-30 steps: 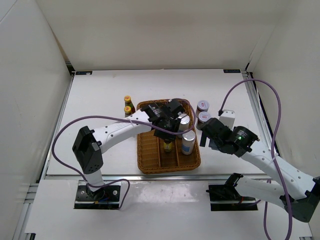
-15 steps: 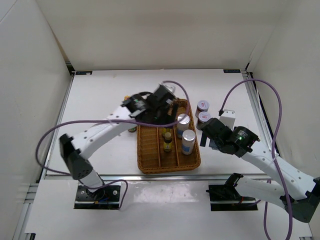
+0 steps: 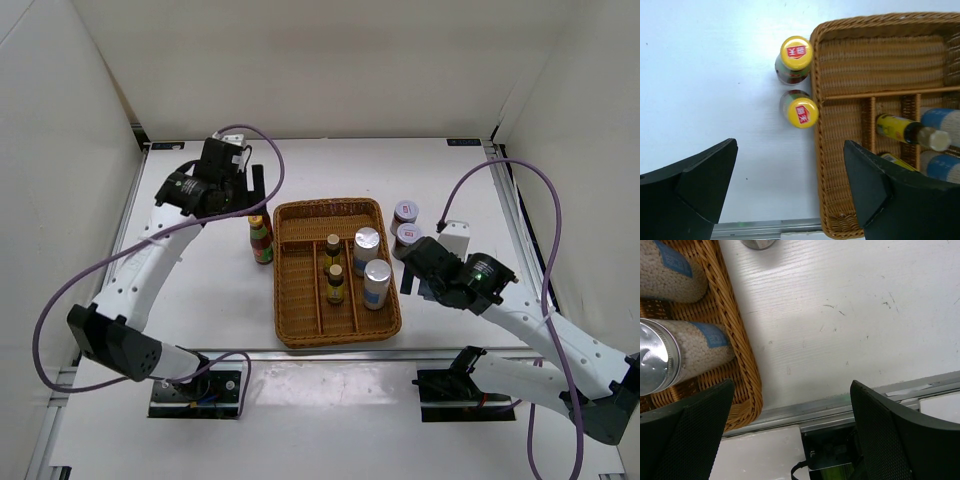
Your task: Organize the condiment bottles
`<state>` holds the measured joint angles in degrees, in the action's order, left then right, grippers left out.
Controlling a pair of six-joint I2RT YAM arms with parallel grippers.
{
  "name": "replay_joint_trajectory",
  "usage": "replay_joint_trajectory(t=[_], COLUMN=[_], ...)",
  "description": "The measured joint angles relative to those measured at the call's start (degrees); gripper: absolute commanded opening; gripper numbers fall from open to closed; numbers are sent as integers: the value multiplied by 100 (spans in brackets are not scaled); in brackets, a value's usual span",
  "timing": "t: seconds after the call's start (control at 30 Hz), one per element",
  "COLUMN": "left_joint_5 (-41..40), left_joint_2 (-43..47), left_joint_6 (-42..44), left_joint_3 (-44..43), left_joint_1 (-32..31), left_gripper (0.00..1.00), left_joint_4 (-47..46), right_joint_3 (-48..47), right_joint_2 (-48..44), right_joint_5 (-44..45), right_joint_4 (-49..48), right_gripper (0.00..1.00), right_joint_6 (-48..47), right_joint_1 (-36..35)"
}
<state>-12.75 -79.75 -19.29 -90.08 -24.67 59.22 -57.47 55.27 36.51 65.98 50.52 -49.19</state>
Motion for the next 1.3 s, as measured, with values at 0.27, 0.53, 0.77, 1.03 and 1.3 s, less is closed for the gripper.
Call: replay_joint_trajectory(t=[0.27,0.53,0.77,1.03,1.3], left_joint_5=[468,638,708,774,699], left_joint_2=[-422,-636,-861,-898,-844], left_joint_6=[166,234,238,330,448], left_joint_3=[426,520,717,820,713], left_joint_1=[264,264,289,308,352], left_gripper=[94,86,78,36,11], left_joint_4=[-348,-682,-800,-887,-669], right_joint_3=[0,0,0,0,20], right_joint_2=[-2,-2,-2,-2,-33], right_joint_5=[2,0,0,2,48], right_joint_4=[0,0,2,2,2], right_gripper=[100,100,100,100,100], right_joint_6=[-2,-2,-2,-2,0], right_joint_1=[0,0,0,0,0])
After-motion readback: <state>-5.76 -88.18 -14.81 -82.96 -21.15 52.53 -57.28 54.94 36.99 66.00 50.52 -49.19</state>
